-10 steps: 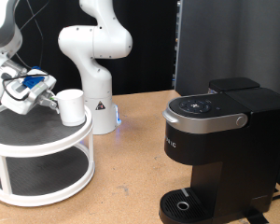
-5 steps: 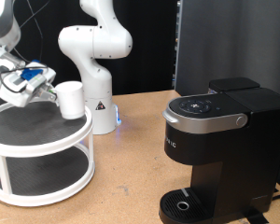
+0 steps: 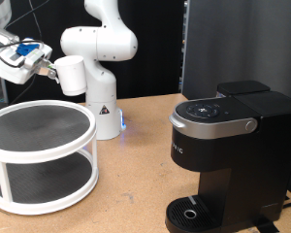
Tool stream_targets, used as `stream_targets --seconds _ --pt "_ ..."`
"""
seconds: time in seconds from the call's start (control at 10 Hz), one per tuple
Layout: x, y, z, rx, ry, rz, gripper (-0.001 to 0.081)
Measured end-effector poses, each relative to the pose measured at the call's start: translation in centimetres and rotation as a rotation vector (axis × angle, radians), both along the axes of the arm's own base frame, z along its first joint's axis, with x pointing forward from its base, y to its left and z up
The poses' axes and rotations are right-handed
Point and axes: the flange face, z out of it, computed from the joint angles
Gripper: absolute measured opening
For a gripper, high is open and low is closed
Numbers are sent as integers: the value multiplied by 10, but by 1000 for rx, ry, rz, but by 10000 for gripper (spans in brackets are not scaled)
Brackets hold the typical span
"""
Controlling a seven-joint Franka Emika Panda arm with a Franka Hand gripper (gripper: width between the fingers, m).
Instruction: Make a cup of coffee with the keurig machine
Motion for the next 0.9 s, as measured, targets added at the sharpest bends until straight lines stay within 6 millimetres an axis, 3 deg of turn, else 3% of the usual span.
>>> stream_targets --seconds 0.4,0.9 --pt "11 15 -11 41 -15 -56 69" --pt "63 78 -26 -12 -13 -214 68"
